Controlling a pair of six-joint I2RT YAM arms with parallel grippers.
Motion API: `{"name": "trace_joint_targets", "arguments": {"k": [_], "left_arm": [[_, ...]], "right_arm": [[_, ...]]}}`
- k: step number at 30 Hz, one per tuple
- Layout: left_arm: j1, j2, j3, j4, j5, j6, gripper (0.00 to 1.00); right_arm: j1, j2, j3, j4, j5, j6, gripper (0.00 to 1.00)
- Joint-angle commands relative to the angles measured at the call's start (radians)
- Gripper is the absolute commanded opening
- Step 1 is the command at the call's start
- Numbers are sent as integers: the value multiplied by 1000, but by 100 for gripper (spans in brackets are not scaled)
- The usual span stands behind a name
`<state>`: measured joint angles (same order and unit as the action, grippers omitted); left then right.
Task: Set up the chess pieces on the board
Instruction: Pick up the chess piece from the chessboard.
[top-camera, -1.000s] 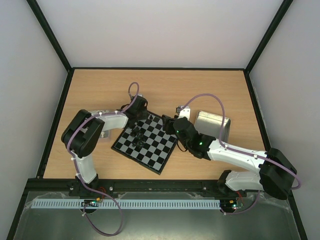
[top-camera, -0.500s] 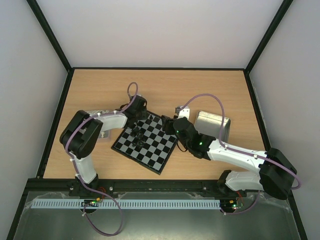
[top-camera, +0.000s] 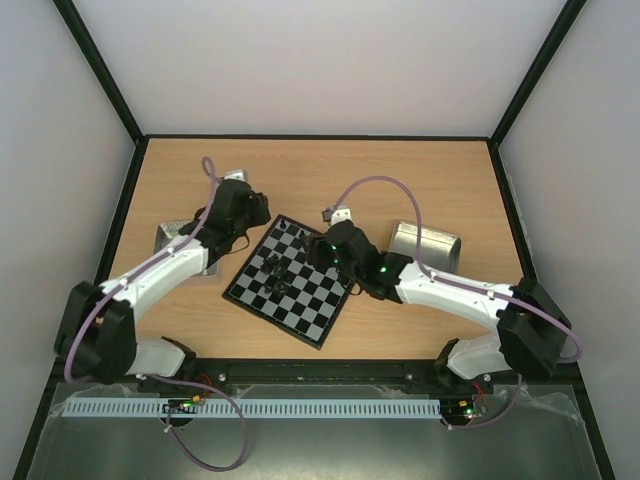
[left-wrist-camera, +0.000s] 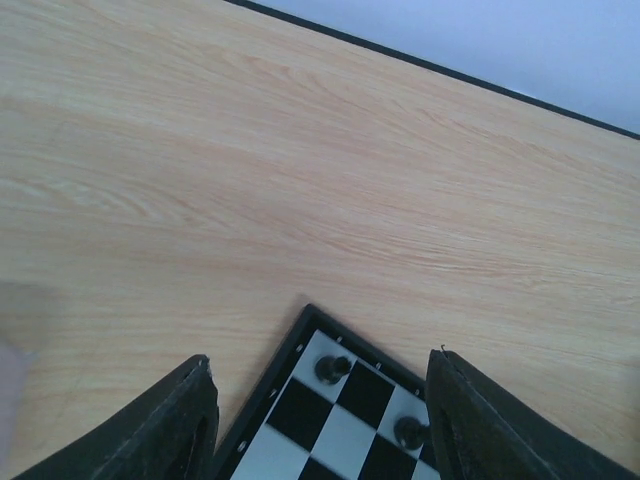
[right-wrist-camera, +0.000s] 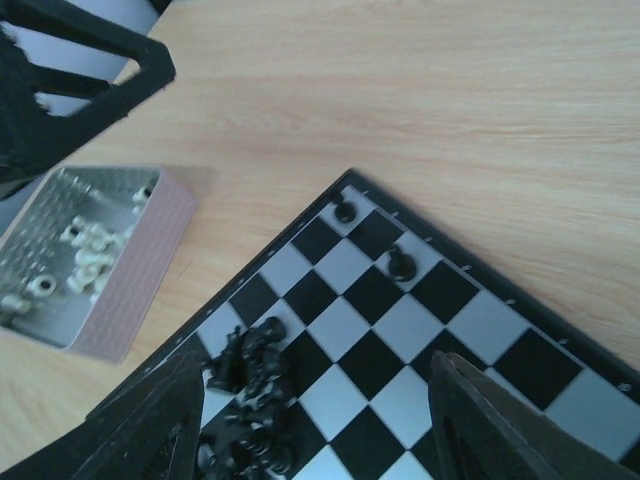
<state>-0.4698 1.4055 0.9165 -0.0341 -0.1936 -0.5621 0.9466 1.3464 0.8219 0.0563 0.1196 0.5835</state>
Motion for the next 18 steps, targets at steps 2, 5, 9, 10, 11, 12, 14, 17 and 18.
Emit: {"name": "trace_joint_targets", "arguments": {"k": [2,5,9,10,11,12,14,17,18], "left_arm": [[25,-186,-65,-118,-9,-26,59],[32,-311,-61,-158,-52,-5,61],[34,-485,-38,-198,-125,49,67],[35,-515,-25,-217,-133,59,68],[36,-546,-18,-226,-138,67,70],[36,-573,-17,-227,-142,76,71],[35,-619,-31,-216,-142,92,72],[36,-659,-56,-211,-142,104,73],[36,-666,-61,-213,-142,106,73]], "right_arm": [[3,109,135,-148,-165,-62,59],[8,196,227,-219,-206,-54,55],[23,309,345,-318,-219,-28,47],[28,338,376,-362,-207,-22,45],[34,366,403,-389,-192,-17,44],[40,390,422,-410,-177,-11,42],[46,435,460,-445,-159,4,40],[49,492,506,-481,-158,14,38],[49,511,524,-497,-157,13,38]]}}
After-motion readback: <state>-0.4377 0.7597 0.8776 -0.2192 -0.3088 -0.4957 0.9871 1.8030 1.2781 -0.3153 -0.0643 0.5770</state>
